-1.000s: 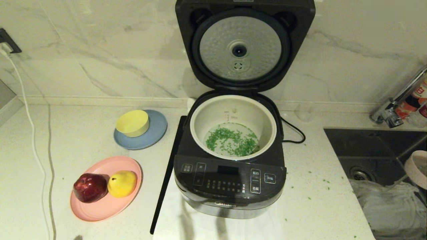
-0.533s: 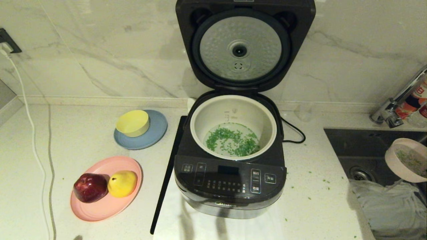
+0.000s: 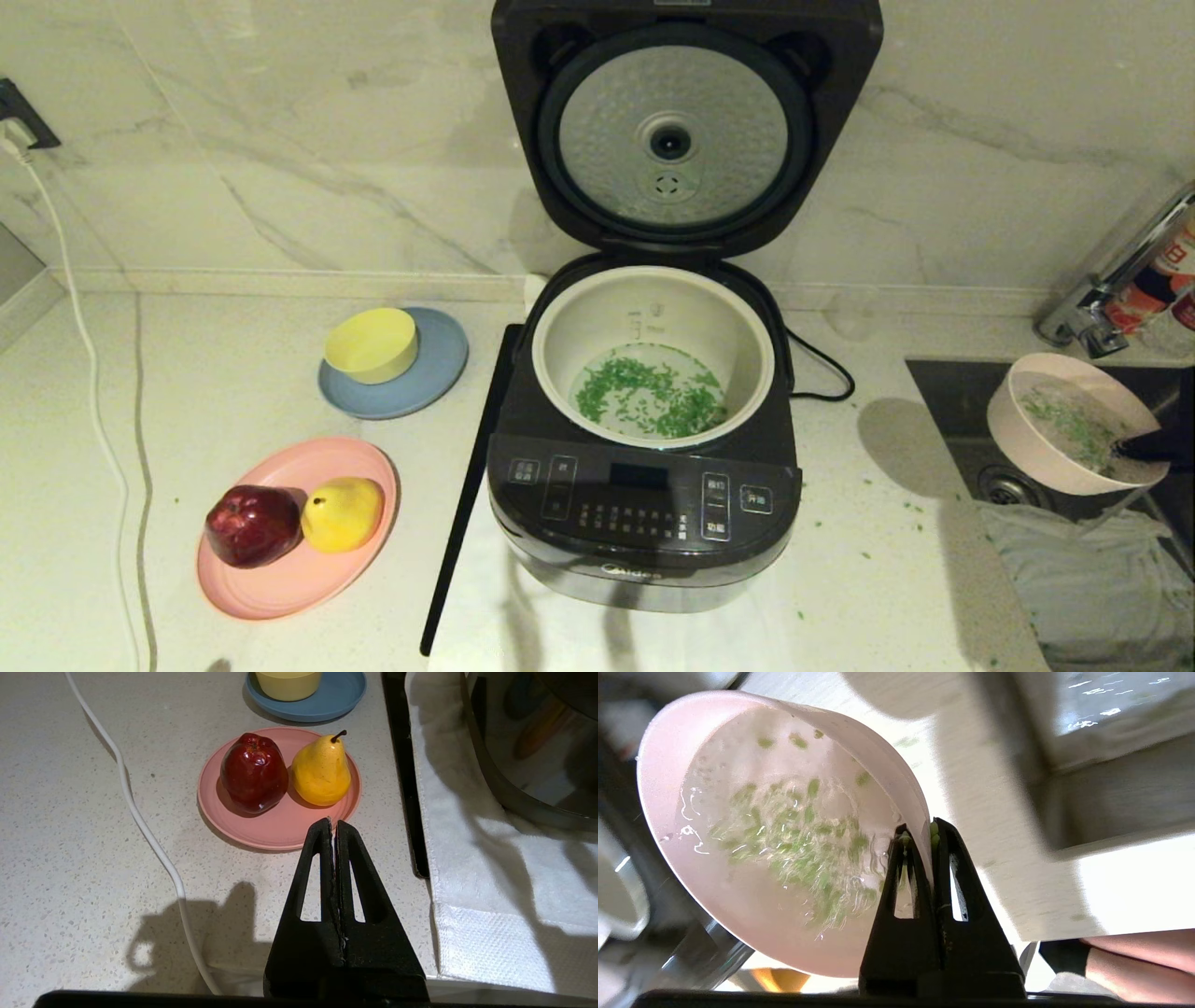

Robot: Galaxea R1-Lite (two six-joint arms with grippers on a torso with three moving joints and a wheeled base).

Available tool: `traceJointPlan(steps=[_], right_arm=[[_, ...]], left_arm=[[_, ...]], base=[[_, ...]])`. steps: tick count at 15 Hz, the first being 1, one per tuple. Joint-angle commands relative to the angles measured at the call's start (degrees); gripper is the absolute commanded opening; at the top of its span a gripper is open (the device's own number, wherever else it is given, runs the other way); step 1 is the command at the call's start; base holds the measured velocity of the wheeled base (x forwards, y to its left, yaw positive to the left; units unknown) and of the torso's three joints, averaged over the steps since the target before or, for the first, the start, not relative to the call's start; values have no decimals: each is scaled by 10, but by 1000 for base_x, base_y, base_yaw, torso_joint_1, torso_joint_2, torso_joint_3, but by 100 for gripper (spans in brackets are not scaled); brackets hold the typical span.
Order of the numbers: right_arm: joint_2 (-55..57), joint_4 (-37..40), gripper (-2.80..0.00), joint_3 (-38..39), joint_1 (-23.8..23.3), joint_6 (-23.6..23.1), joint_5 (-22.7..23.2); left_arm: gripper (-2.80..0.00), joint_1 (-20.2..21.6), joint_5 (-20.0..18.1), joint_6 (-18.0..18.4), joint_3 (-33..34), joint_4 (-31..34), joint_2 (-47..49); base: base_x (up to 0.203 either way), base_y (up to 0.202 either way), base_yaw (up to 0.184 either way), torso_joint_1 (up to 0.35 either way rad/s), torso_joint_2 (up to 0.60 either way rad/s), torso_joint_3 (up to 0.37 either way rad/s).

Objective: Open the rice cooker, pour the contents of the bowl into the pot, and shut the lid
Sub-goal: Pour the water from the bowl into the rice cooker

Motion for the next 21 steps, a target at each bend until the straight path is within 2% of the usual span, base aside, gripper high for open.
traceJointPlan(steps=[1, 3, 8, 12, 17, 21], right_arm=[[-14, 14, -280, -26, 70, 27, -15], [-14, 20, -280, -47, 120, 53, -40], [0, 51, -280, -98, 211, 63, -105], [22, 95, -280, -173, 278, 83, -156], [60, 158, -280, -272, 337, 102, -166], [92, 167, -280, -312, 384, 123, -189]], left_arm=[[-280, 0, 0, 0, 4, 0, 0], [-280, 0, 0, 0, 4, 0, 0], [-280, 0, 0, 0, 4, 0, 0], [-280, 0, 0, 0, 4, 0, 0], [-280, 0, 0, 0, 4, 0, 0], [-280, 0, 0, 0, 4, 0, 0]], base=[[0, 0, 0, 0, 0, 0], [0, 0, 0, 0, 0, 0], [0, 0, 0, 0, 0, 0], [0, 0, 0, 0, 0, 0], [0, 0, 0, 0, 0, 0], [0, 0, 0, 0, 0, 0]])
